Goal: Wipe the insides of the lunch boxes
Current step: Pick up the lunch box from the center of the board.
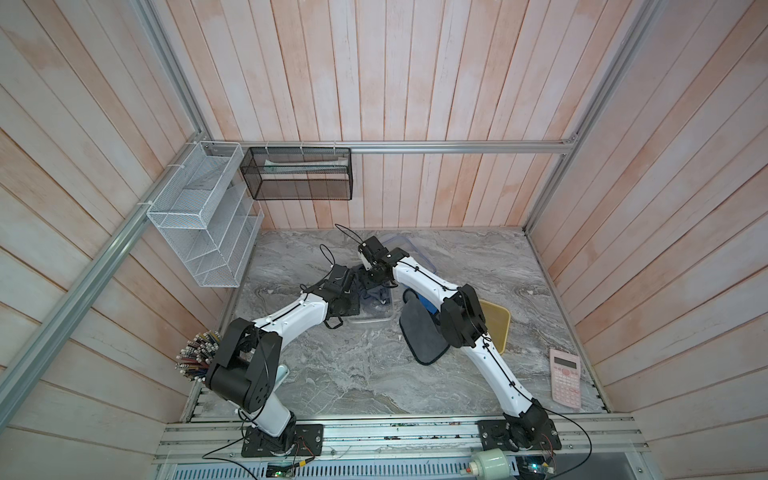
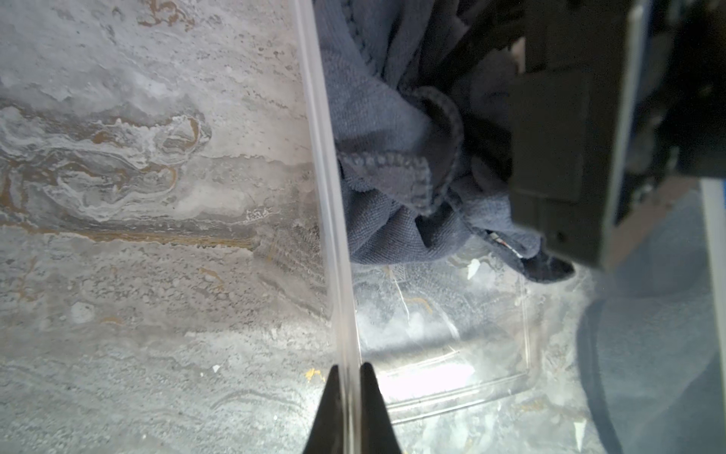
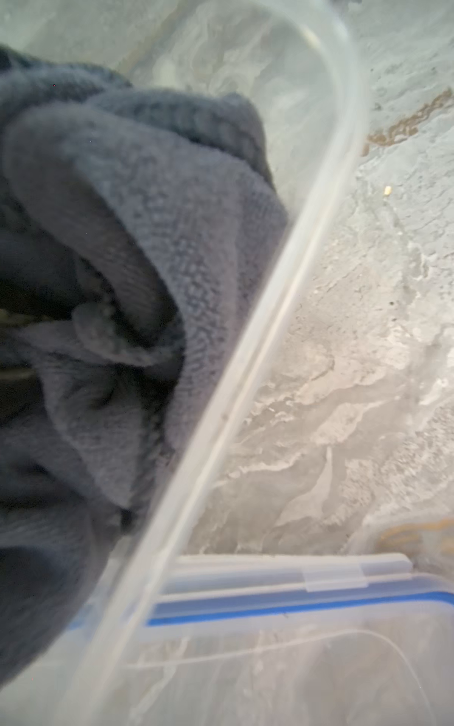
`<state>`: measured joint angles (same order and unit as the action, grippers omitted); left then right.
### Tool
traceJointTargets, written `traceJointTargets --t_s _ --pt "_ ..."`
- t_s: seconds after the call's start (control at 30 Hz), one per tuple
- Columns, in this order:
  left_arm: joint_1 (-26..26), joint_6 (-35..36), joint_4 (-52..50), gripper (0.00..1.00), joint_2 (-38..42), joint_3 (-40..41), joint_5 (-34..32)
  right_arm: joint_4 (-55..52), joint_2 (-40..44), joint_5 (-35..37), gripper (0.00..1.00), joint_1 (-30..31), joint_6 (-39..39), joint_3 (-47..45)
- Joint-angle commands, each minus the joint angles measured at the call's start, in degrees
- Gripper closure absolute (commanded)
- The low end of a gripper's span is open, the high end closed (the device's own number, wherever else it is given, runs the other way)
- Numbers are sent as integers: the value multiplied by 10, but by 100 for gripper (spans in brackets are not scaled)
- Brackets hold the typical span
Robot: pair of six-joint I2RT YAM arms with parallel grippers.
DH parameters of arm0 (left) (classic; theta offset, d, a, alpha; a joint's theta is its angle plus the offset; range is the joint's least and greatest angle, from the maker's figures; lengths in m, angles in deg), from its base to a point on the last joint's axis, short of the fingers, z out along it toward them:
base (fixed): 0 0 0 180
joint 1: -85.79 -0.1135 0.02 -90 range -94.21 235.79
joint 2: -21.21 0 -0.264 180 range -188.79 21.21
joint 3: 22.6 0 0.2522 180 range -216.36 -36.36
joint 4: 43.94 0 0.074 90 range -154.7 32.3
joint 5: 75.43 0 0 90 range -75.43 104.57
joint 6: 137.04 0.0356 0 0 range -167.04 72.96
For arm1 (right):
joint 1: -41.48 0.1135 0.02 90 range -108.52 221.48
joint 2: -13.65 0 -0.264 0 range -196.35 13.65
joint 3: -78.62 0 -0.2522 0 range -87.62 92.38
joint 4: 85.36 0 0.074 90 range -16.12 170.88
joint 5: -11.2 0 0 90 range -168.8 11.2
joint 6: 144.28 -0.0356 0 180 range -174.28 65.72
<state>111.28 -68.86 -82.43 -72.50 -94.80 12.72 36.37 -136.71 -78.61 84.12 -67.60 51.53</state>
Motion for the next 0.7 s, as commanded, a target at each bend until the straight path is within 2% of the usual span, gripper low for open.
traceJointTargets --t_s 0.0,0.17,0.33,0.47,0.67 --pt "31 44 -65 95 -23 8 36 48 -41 30 100 -14 -1 7" --pt "43 68 -79 95 -30 13 25 62 -45 25 100 -17 1 19" --pt "40 69 -59 95 -16 16 13 58 -41 -42 100 -5 1 5" --pt "40 67 -31 96 -10 4 31 56 -37 -43 100 21 -1 -6" --pt "40 76 -6 96 -9 9 93 112 -27 -58 100 26 -10 -11"
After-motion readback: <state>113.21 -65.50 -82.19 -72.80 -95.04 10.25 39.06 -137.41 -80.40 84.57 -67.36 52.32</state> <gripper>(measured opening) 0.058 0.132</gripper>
